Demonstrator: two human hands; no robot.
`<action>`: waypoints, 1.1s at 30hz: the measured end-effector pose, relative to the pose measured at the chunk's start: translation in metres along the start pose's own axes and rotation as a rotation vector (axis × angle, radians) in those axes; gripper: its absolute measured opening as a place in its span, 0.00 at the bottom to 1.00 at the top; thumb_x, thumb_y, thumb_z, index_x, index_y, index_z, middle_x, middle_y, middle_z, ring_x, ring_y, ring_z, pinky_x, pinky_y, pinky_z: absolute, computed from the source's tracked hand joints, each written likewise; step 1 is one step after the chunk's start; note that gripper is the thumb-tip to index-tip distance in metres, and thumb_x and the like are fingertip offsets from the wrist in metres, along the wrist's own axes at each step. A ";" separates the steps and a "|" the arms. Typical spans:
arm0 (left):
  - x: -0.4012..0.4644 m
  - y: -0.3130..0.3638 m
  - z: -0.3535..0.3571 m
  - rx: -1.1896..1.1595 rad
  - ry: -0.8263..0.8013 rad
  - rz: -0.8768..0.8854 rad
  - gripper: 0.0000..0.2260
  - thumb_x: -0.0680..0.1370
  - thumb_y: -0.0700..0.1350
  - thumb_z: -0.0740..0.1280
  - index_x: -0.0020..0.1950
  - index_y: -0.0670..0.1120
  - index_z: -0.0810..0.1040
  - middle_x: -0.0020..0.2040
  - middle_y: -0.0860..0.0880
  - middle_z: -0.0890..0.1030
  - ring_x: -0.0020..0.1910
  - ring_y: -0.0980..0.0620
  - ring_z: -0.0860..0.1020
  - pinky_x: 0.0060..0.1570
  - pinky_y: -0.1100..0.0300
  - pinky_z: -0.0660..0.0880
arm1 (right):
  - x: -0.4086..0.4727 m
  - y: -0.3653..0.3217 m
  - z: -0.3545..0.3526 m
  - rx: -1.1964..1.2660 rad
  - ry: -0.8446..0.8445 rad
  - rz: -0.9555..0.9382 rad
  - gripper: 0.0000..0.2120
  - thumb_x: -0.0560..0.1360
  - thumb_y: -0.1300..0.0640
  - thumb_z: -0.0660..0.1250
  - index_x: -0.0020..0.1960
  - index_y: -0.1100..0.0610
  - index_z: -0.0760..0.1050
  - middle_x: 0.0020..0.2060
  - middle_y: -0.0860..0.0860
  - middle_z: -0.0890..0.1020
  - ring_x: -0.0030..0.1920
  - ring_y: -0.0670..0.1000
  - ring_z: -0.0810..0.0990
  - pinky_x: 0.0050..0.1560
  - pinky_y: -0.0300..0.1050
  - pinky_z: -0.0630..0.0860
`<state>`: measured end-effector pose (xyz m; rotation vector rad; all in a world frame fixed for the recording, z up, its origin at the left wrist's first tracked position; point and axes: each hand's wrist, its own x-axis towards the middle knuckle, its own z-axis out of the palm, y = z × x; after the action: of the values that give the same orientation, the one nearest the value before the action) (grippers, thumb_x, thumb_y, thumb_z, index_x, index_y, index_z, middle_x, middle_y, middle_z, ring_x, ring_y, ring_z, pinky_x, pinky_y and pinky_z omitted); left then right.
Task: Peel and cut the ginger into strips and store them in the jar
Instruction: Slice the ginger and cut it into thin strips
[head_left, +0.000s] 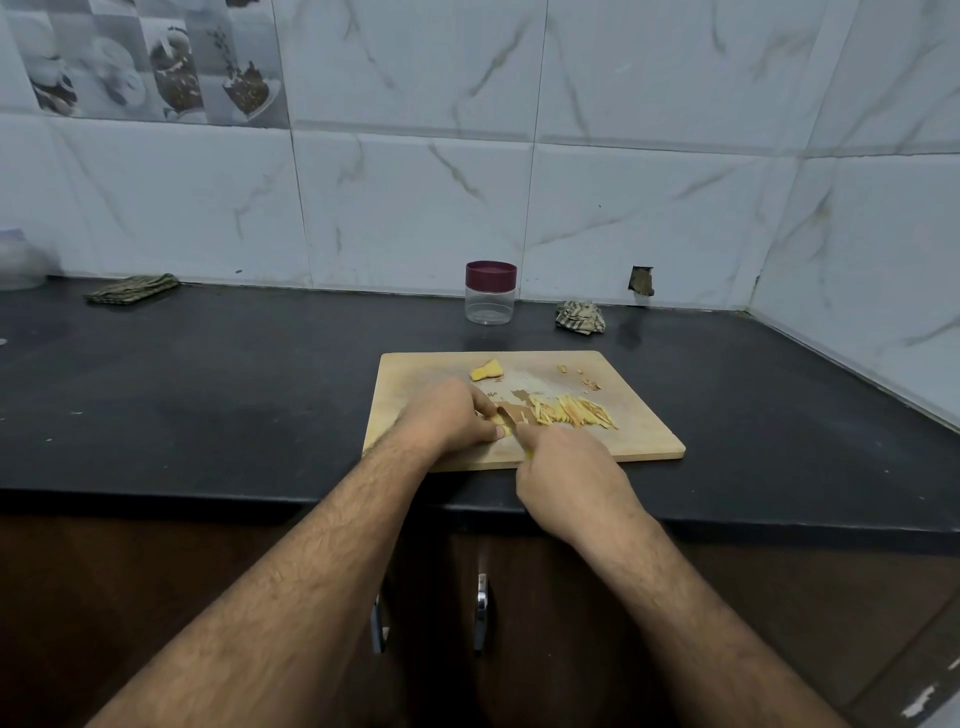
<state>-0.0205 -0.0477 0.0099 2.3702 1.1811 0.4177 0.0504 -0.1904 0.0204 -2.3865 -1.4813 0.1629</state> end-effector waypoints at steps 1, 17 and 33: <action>0.000 0.000 0.000 0.002 -0.001 0.001 0.16 0.74 0.52 0.74 0.61 0.53 0.82 0.56 0.54 0.81 0.56 0.55 0.77 0.61 0.54 0.74 | 0.001 0.000 0.000 0.001 -0.003 0.003 0.25 0.79 0.60 0.58 0.75 0.47 0.65 0.66 0.53 0.75 0.64 0.54 0.74 0.59 0.48 0.75; 0.005 0.001 -0.001 0.031 -0.018 -0.007 0.17 0.73 0.52 0.75 0.61 0.52 0.82 0.56 0.54 0.82 0.54 0.54 0.76 0.60 0.56 0.75 | -0.018 0.003 0.004 -0.076 -0.020 -0.023 0.23 0.78 0.62 0.59 0.72 0.48 0.66 0.49 0.51 0.74 0.47 0.51 0.72 0.41 0.45 0.71; -0.001 0.002 0.001 0.038 0.028 -0.009 0.18 0.73 0.53 0.74 0.62 0.53 0.81 0.59 0.52 0.81 0.57 0.53 0.77 0.59 0.57 0.75 | -0.013 0.005 0.001 0.023 0.061 0.017 0.24 0.79 0.62 0.56 0.73 0.49 0.68 0.61 0.52 0.78 0.58 0.53 0.76 0.50 0.47 0.77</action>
<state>-0.0191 -0.0495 0.0096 2.3977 1.2216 0.4300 0.0485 -0.2033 0.0171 -2.3646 -1.4248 0.1099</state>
